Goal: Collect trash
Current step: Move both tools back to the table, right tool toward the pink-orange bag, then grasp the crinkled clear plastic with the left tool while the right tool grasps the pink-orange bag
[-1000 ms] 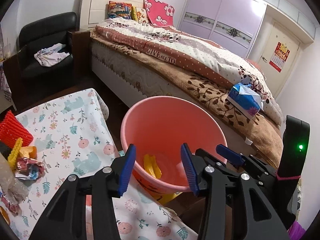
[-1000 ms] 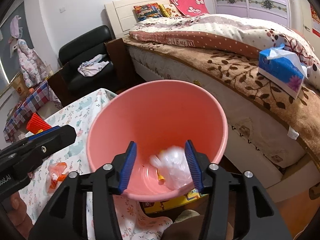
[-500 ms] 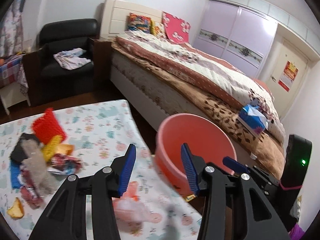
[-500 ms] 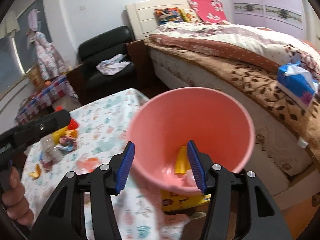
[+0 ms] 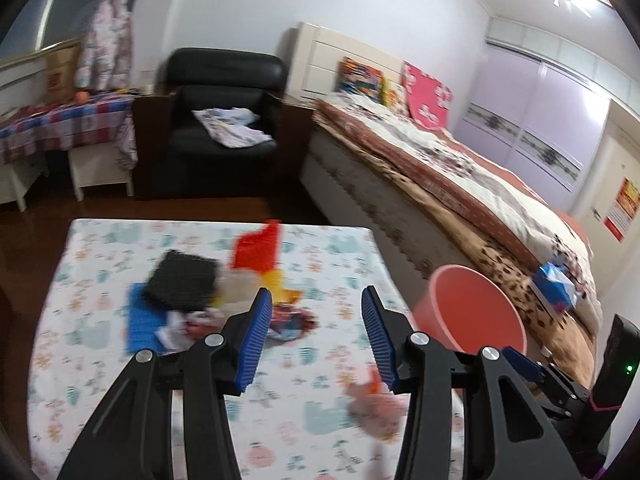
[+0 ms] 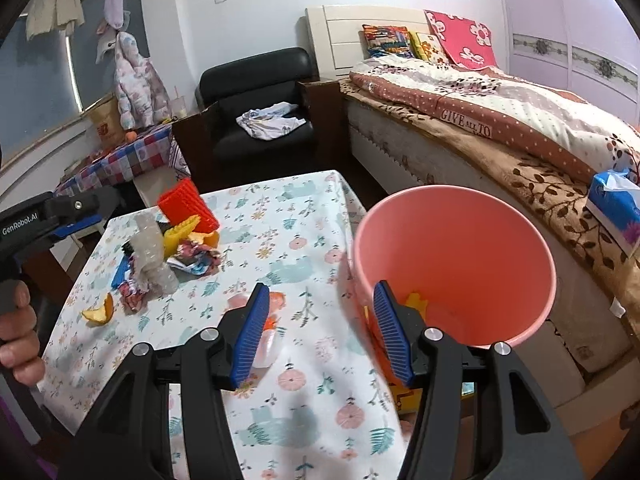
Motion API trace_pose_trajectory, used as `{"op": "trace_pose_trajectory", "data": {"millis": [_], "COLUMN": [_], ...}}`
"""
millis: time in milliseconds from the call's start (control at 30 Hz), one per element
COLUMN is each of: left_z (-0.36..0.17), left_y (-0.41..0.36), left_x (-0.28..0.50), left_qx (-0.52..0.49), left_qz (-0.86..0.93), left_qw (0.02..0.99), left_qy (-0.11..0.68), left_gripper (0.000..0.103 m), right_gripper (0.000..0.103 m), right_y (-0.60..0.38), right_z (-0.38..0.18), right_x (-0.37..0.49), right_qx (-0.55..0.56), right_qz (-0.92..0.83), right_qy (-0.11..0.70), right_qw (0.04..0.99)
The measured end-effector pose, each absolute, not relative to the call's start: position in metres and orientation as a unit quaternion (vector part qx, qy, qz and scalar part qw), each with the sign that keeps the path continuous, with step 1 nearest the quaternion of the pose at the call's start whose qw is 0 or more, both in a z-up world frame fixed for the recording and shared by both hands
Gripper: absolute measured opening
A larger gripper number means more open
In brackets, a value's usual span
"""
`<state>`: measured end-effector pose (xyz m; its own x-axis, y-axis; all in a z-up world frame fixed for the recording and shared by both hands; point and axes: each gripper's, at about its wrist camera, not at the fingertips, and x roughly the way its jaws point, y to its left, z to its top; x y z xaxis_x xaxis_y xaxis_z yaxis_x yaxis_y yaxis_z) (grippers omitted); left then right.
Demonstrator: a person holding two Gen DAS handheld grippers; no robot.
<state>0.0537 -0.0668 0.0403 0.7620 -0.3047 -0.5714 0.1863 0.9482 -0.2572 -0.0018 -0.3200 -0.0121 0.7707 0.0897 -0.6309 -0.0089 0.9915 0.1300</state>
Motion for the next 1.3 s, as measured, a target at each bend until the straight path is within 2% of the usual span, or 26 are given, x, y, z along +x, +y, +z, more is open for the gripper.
{"op": "trace_pose_trajectory", "data": {"millis": [400,967,1033,1100,1300], "left_z": [0.012,-0.029,-0.033,-0.036,-0.033], "left_y": [0.013,-0.056,-0.057,-0.056,-0.048], "left_x": [0.042,0.106,0.11,0.113,0.11], "left_qx": [-0.096,-0.05,-0.048,-0.049,-0.063], "left_qz": [-0.053,-0.099,-0.099,-0.102,-0.108], "left_qw": [0.935,0.919,0.919,0.918,0.918], "left_qy": [0.338,0.379,0.38,0.38,0.376], "left_gripper": [0.046,0.046,0.043,0.031,0.025], "right_gripper": [0.055,0.055,0.055,0.055,0.055], "right_y": [-0.296,-0.293,-0.292,-0.291,-0.289], "right_z": [-0.023,-0.045,-0.049,-0.053,-0.057], "right_x": [-0.004,0.023,0.026,0.028,0.031], "right_qx": [0.045,0.056,0.059,0.061,0.065], "right_qz": [0.08,0.096,0.097,0.101,0.111], "right_qy": [0.343,0.381,0.387,0.394,0.405], "right_qw": [0.935,0.918,0.915,0.912,0.905]}}
